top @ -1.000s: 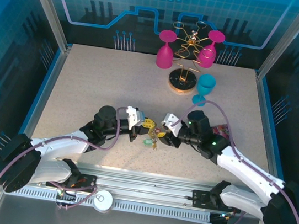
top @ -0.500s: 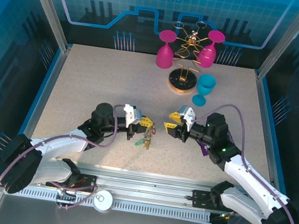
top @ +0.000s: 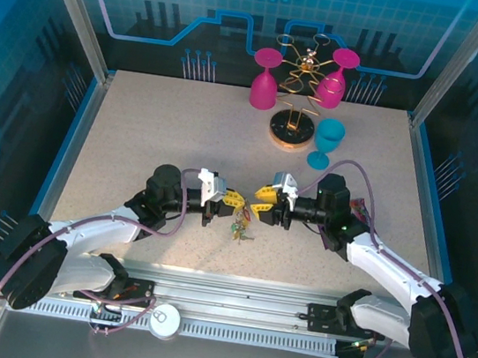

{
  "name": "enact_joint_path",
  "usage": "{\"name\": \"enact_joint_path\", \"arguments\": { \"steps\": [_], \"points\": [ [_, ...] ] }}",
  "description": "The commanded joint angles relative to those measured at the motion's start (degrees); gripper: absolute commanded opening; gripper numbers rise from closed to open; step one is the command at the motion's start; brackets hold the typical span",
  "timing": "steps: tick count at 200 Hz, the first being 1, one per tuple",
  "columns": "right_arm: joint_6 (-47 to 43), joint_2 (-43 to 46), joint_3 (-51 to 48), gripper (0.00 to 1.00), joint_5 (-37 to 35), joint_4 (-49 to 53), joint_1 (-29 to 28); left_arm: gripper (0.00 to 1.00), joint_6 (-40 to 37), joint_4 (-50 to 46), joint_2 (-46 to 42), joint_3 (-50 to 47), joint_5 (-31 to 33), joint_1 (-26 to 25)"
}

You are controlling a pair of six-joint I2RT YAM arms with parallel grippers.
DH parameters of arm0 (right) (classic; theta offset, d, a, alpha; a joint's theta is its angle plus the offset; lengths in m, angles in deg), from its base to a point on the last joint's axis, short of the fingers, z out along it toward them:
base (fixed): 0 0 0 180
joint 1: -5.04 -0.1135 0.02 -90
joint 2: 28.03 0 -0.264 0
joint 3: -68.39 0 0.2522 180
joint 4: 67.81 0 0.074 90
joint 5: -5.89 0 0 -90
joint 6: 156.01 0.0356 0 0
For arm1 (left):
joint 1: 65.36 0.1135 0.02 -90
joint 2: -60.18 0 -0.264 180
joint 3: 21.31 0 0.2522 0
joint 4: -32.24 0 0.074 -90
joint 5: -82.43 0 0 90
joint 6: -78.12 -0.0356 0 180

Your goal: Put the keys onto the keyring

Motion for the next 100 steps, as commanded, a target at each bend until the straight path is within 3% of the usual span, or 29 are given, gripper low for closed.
{"name": "enact_joint_path", "arguments": {
  "steps": [1, 100],
  "points": [
    [-1.5, -0.3, 0.9, 0.37, 3.0, -1.8, -0.5, 0.0, 0.0, 1.2, 0.0, 1.0, -2.4, 0.5],
    [-1.7, -4.3, 3.5, 0.21, 3.9, -3.8, -2.6, 0.0, 0.3, 1.0, 0.0, 1.2, -3.4, 0.6]
  ]
}}
